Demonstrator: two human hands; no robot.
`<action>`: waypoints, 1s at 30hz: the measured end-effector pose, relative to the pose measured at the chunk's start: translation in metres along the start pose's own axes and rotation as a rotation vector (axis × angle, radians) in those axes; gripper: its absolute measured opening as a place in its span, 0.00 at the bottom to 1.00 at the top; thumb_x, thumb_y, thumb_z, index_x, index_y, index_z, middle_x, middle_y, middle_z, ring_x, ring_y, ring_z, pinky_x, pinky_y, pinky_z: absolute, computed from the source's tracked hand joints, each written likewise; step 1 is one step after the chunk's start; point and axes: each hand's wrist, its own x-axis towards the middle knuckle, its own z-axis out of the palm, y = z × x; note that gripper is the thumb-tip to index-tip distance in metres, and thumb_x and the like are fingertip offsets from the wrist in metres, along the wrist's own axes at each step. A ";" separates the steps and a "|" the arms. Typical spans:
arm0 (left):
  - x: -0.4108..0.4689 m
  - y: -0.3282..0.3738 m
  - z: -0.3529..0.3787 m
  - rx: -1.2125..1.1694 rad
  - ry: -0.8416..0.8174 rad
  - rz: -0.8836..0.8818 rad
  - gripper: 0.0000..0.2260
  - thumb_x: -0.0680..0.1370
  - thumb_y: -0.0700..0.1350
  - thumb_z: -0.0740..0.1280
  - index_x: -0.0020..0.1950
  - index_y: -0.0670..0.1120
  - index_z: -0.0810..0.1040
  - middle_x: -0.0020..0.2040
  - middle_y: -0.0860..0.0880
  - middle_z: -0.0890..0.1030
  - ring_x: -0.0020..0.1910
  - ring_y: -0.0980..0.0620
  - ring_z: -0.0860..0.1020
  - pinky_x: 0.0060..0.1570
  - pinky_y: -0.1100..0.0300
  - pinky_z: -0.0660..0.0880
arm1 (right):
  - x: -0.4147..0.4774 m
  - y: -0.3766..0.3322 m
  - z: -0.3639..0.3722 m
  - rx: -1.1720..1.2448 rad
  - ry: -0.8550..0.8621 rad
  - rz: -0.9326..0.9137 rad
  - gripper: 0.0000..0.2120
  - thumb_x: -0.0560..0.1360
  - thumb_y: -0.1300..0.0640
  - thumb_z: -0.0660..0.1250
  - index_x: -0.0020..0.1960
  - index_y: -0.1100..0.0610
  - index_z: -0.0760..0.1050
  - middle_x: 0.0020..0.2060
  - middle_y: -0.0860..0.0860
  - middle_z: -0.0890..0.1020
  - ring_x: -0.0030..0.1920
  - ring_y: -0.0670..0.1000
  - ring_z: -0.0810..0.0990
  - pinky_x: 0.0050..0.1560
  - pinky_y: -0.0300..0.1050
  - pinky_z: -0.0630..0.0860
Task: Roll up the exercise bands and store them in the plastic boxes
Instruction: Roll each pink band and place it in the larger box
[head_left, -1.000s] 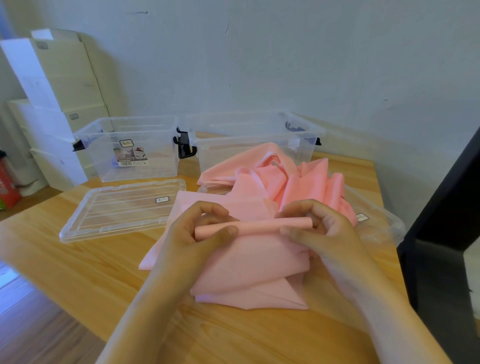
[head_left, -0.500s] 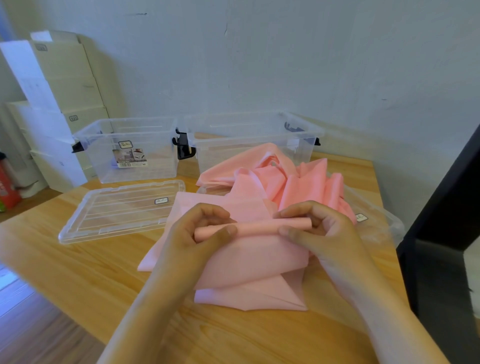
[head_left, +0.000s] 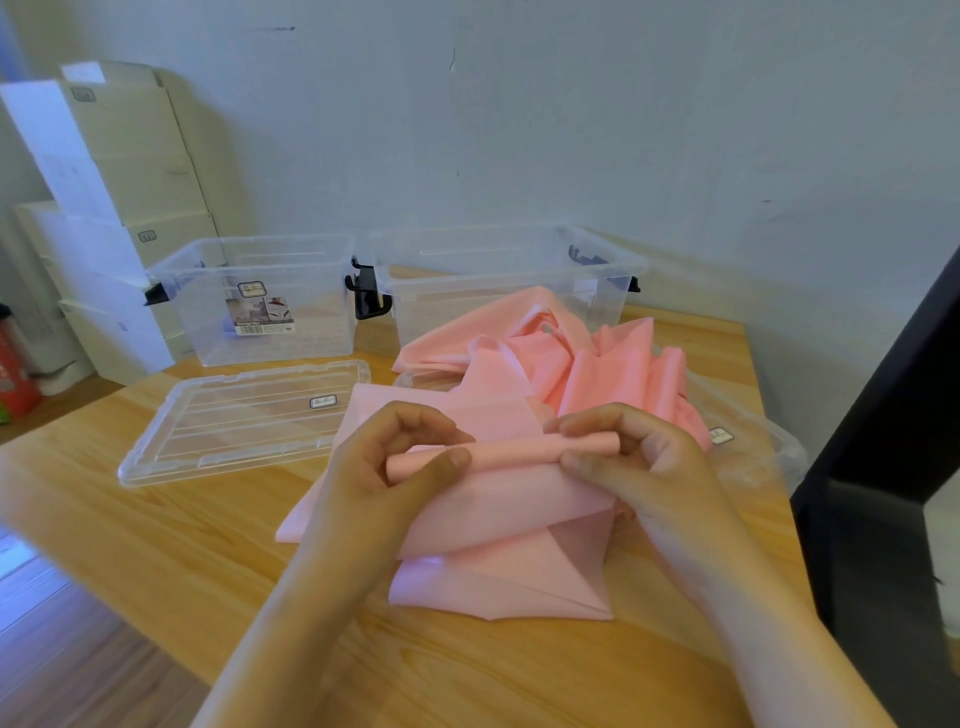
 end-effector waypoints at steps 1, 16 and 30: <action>0.000 0.001 -0.001 -0.003 -0.001 0.016 0.08 0.69 0.45 0.77 0.42 0.53 0.80 0.45 0.53 0.85 0.46 0.59 0.81 0.46 0.60 0.72 | 0.000 0.000 0.000 -0.008 -0.012 0.002 0.10 0.66 0.68 0.74 0.46 0.59 0.80 0.45 0.50 0.85 0.44 0.42 0.80 0.43 0.30 0.74; 0.002 -0.001 -0.004 -0.025 0.002 0.039 0.06 0.72 0.37 0.72 0.45 0.45 0.79 0.44 0.51 0.85 0.44 0.59 0.81 0.42 0.70 0.74 | -0.001 -0.002 0.001 -0.024 -0.008 -0.031 0.15 0.67 0.75 0.70 0.47 0.58 0.80 0.42 0.48 0.85 0.43 0.42 0.82 0.41 0.31 0.74; 0.005 -0.002 -0.003 0.058 0.104 0.137 0.13 0.68 0.31 0.75 0.46 0.44 0.78 0.44 0.52 0.83 0.44 0.61 0.80 0.44 0.70 0.74 | 0.002 0.005 -0.002 -0.113 0.031 0.061 0.06 0.67 0.64 0.74 0.43 0.58 0.82 0.35 0.48 0.82 0.37 0.43 0.78 0.36 0.30 0.71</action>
